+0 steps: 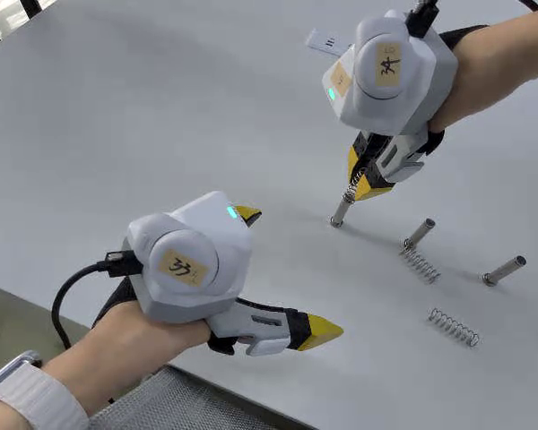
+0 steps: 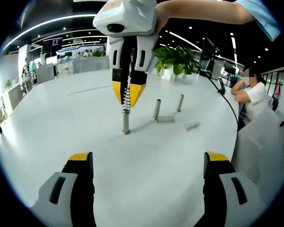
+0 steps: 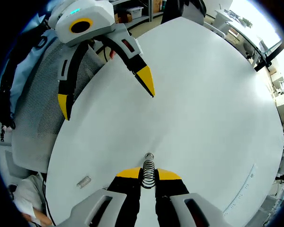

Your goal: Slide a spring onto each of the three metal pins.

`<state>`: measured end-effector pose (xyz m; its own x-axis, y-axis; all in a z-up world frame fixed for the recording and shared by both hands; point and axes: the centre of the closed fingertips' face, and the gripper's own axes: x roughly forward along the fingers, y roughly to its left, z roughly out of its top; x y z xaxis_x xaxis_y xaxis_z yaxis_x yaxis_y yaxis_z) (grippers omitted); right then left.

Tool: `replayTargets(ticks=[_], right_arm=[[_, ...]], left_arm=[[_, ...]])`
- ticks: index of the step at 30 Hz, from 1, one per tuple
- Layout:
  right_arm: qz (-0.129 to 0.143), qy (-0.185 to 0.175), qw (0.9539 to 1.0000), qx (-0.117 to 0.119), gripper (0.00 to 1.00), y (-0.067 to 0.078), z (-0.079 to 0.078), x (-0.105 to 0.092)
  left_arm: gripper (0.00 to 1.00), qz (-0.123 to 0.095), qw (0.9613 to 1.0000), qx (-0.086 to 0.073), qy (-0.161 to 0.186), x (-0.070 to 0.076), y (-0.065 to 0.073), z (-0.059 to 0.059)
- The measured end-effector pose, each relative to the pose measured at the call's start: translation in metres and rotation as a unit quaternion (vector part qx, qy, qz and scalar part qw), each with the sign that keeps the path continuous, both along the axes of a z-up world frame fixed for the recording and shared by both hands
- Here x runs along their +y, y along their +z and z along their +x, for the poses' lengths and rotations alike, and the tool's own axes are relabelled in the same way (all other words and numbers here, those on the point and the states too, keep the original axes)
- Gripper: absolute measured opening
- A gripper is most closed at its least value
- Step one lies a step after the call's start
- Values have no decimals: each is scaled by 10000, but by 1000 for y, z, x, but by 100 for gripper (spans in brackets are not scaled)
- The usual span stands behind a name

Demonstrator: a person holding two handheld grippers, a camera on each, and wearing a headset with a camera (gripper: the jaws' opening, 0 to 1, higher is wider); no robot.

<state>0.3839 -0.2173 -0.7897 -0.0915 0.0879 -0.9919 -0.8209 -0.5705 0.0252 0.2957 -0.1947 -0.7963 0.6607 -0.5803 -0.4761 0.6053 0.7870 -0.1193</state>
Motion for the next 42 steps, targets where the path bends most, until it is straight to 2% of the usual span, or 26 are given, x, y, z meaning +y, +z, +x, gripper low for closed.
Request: replayTargets(ticks=[22, 28, 42], right_arm=[[-284, -97, 9995, -20, 7, -29, -1, 3], [-360, -103, 9993, -57, 7, -33, -7, 2], [-441, -145, 9989, -106, 8, -43, -5, -1]], left_arm=[[95, 9, 10000, 28, 23, 2, -2, 0], [94, -1, 10000, 33, 23, 2, -2, -1], [94, -11, 10000, 43, 15, 1, -3, -1]])
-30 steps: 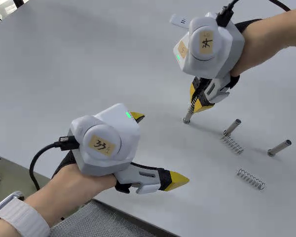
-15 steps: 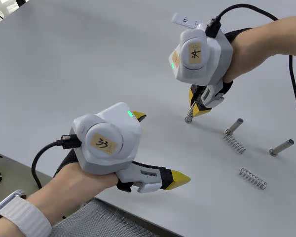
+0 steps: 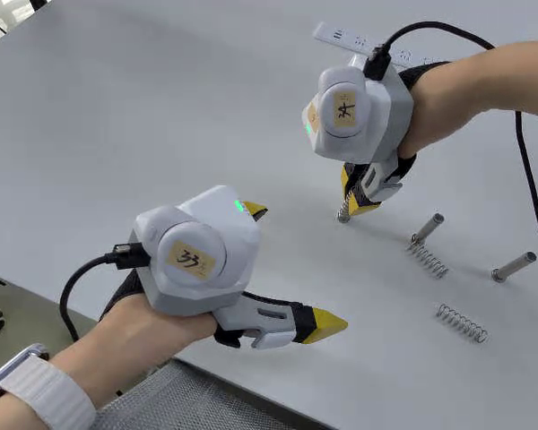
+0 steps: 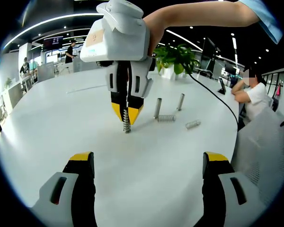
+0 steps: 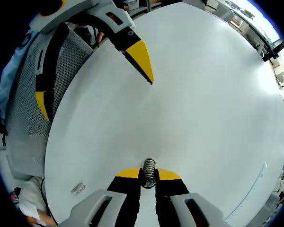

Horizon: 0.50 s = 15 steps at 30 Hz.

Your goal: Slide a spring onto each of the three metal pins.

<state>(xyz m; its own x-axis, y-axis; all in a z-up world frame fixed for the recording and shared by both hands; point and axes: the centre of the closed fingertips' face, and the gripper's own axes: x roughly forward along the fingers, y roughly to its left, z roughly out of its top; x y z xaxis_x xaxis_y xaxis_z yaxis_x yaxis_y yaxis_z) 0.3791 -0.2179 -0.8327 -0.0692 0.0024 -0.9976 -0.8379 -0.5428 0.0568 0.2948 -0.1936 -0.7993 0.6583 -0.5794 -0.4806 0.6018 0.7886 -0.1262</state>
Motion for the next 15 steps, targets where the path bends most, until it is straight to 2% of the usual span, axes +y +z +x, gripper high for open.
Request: replayTargets(ticks=[15], right_arm=[[12, -46, 10000, 44, 8, -3, -3, 1]], left_arm=[[94, 13, 10000, 19, -29, -2, 0, -1]])
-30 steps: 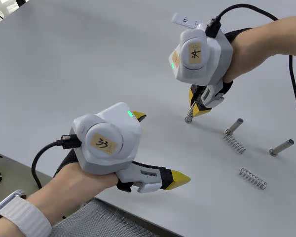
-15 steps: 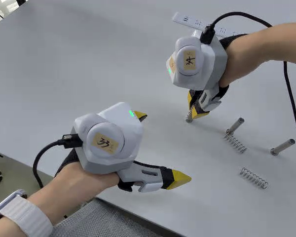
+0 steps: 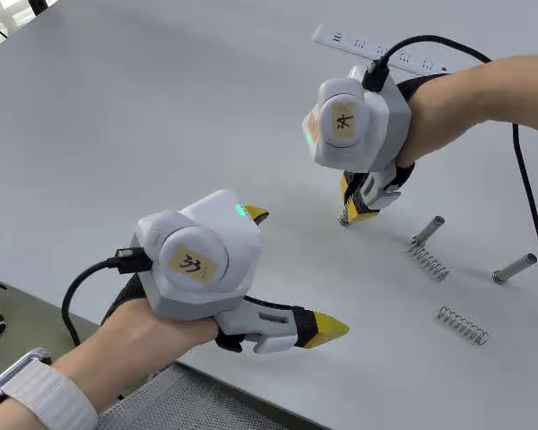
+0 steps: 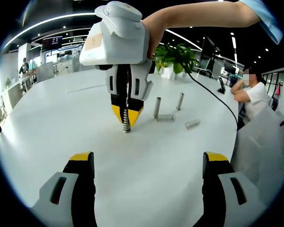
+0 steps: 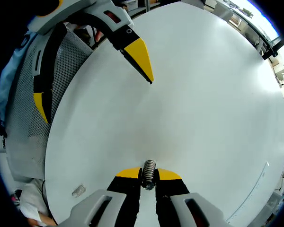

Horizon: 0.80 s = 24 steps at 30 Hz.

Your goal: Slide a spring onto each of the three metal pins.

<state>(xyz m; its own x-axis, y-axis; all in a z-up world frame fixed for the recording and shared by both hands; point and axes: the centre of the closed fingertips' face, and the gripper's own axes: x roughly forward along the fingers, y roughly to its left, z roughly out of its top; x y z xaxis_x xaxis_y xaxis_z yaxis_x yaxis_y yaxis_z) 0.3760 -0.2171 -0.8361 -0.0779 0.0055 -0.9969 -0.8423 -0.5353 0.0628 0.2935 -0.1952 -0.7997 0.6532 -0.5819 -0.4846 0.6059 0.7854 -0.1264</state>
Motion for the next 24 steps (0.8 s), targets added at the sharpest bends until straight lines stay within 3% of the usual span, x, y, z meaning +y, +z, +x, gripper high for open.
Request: replayTargets(ticks=[7, 11, 14, 21, 24], right_arm=[[31, -42, 10000, 39, 9, -3, 2, 1], [113, -104, 9999, 71, 16, -4, 1, 2], [227, -129, 9996, 54, 23, -6, 2, 4], [478, -354, 9981, 141, 53, -8, -1, 5], [539, -368, 9978, 77, 63, -9, 2, 2]], left_arm=[[94, 4, 10000, -5, -6, 0, 0, 0], [94, 1, 10000, -9, -4, 0, 0, 0], [94, -5, 10000, -8, 1, 0, 1, 0], [95, 4, 10000, -30, 14, 1, 1, 1], [95, 2, 10000, -45, 31, 1, 2, 1]])
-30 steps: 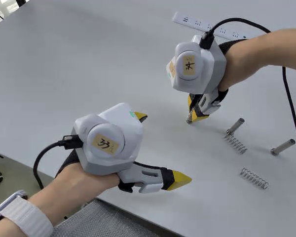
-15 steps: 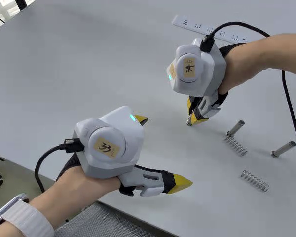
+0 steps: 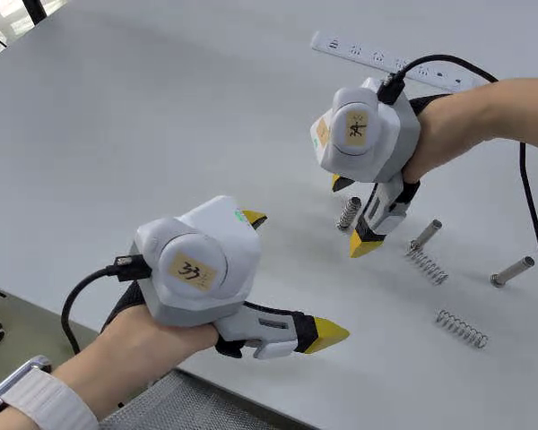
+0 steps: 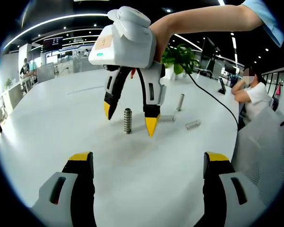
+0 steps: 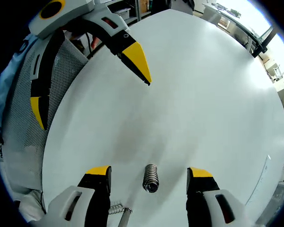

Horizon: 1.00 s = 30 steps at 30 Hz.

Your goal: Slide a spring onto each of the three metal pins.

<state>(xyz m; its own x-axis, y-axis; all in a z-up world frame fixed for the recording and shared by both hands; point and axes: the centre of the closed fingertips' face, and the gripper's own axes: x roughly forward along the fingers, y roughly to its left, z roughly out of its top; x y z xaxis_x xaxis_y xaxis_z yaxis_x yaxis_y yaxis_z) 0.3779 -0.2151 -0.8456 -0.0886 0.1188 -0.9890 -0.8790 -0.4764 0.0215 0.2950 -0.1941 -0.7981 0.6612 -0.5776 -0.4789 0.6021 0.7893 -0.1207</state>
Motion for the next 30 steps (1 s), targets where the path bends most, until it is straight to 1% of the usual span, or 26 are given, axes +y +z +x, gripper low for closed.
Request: replayTargets(ticks=[2, 6, 8, 9, 13, 17, 21, 23, 28, 30], right_arm=[[69, -71, 10000, -10, 67, 0, 2, -2], [295, -141, 9994, -136, 90, 1, 7, -1], [405, -207, 9988, -155, 99, 3, 8, -3], [448, -225, 9986, -178, 99, 4, 9, -3], [465, -357, 9981, -177, 99, 5, 9, -7], [521, -455, 9974, -182, 99, 7, 7, -11], [622, -565, 9963, -152, 99, 14, 3, -10], [660, -595, 9959, -160, 99, 14, 3, -13], [792, -671, 9944, -200, 99, 25, 2, -14], [837, -701, 9937, -236, 99, 29, 3, -18]], left_arm=[[96, -12, 10000, -6, 25, 1, 1, 0], [96, -21, 10000, -21, 22, 0, 1, 1], [96, -31, 10000, -29, 27, 0, 2, 1], [96, -31, 10000, -32, 30, 1, 2, 1], [97, -21, 10000, -55, 5, -1, 2, 2], [98, -12, 10000, -62, -24, -2, 3, 1], [98, -1, 10000, -59, -55, -3, 3, 1], [98, 9, 9999, -67, -78, -3, 3, 1], [98, 1, 9999, -85, -112, -4, 5, 1], [98, 18, 9998, -93, -147, -5, 6, 0]])
